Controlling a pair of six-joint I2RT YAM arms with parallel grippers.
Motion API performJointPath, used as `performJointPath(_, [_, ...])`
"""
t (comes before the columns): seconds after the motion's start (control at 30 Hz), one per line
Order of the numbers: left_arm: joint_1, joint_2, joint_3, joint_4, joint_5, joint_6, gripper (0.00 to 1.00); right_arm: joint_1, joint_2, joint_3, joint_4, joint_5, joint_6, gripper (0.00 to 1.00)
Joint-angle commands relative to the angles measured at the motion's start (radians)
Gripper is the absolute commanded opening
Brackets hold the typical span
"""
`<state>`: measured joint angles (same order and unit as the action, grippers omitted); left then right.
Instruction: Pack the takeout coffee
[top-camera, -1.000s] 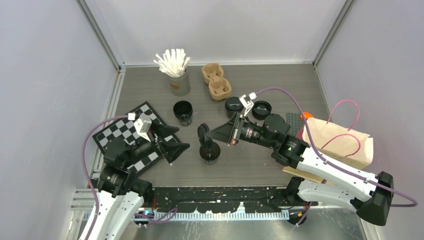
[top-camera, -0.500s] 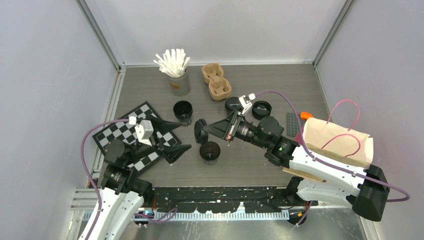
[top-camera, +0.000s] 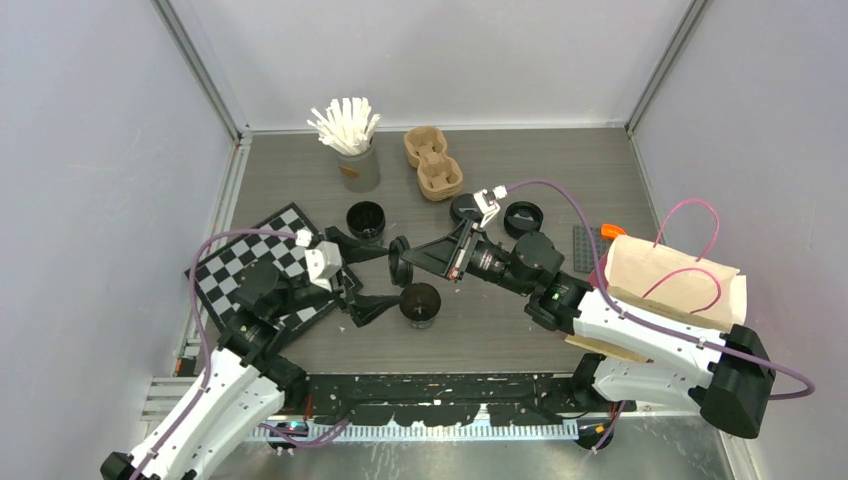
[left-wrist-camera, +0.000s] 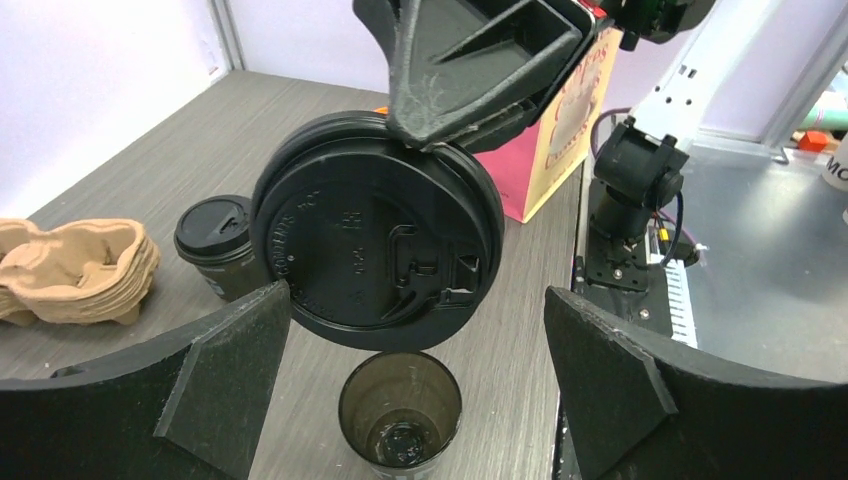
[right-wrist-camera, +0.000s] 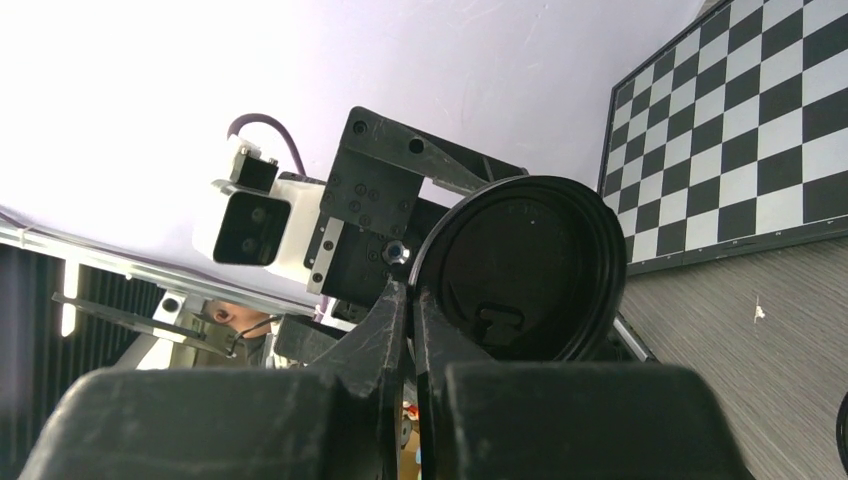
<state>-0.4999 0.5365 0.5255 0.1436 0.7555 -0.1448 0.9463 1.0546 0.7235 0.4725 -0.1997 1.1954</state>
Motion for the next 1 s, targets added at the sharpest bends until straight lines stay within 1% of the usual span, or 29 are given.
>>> performJointPath(0.0, [-0.055,0.003,-0.005,0.064,-0.051,0.101,1.00,0.000,0.002,0.005,0.082,-0.005,-0.002,0.10])
performJointPath(0.17, [-0.061,0.007,-0.005,0.051,-0.080,0.126,1.00,0.000,-0.001,-0.002,0.081,-0.006,-0.004,0.10])
performJointPath(0.37, [-0.061,-0.036,-0.019,0.029,-0.159,0.154,1.00,0.000,0.008,0.004,0.081,-0.010,-0.004,0.10])
performJointPath(0.87, [-0.061,-0.032,0.013,-0.032,-0.137,0.208,1.00,0.000,0.022,0.012,0.100,-0.039,0.010,0.09])
performJointPath(0.97, [-0.061,-0.030,0.016,-0.035,-0.125,0.209,0.98,0.000,0.024,0.010,0.100,-0.041,0.011,0.09])
